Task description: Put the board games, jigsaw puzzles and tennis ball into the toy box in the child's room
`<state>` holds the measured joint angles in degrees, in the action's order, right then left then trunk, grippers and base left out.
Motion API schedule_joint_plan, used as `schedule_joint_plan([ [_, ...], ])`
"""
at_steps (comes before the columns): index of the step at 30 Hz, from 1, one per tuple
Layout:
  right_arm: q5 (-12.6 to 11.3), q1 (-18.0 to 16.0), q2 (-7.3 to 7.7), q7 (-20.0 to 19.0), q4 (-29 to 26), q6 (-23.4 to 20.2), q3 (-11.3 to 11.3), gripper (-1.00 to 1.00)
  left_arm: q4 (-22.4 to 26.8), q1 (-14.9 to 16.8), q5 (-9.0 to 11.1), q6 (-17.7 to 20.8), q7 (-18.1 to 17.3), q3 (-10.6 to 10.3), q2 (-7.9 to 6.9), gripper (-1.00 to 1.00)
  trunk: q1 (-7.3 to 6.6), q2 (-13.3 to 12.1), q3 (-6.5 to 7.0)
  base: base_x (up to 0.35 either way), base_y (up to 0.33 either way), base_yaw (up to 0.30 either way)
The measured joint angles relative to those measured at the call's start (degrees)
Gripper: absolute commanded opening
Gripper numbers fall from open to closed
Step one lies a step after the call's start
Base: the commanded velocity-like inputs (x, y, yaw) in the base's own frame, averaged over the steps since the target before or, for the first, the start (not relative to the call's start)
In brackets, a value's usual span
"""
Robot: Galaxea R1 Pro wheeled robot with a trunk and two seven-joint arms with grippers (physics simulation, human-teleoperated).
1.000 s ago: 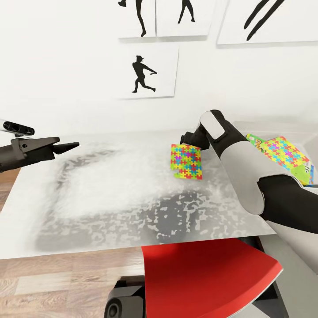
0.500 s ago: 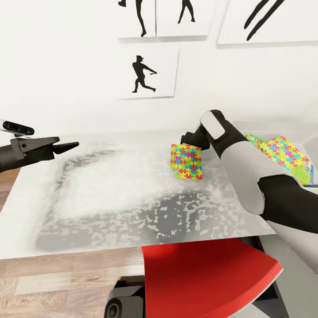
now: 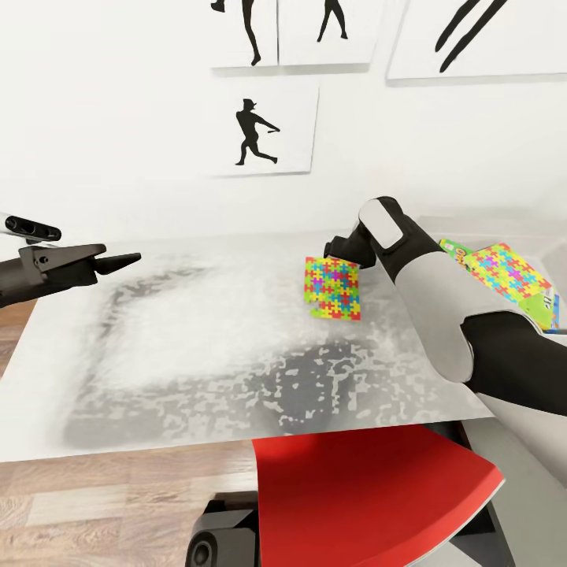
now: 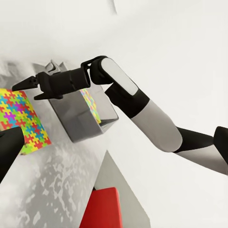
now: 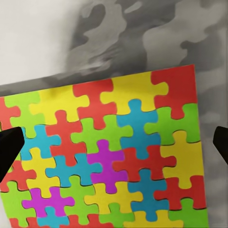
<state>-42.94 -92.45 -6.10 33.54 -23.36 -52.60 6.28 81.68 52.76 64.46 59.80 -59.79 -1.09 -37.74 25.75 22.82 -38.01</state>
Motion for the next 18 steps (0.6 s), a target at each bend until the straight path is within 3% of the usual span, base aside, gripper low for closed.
schedule_joint_plan([
  [18,0.03,0.03,0.18,0.05,0.19,-0.02,-0.01,1.0,0.0,0.0,-0.05,-0.02,0.0,-0.23,0.0,1.0,0.0,0.0,-0.82,0.0,0.0,0.0],
])
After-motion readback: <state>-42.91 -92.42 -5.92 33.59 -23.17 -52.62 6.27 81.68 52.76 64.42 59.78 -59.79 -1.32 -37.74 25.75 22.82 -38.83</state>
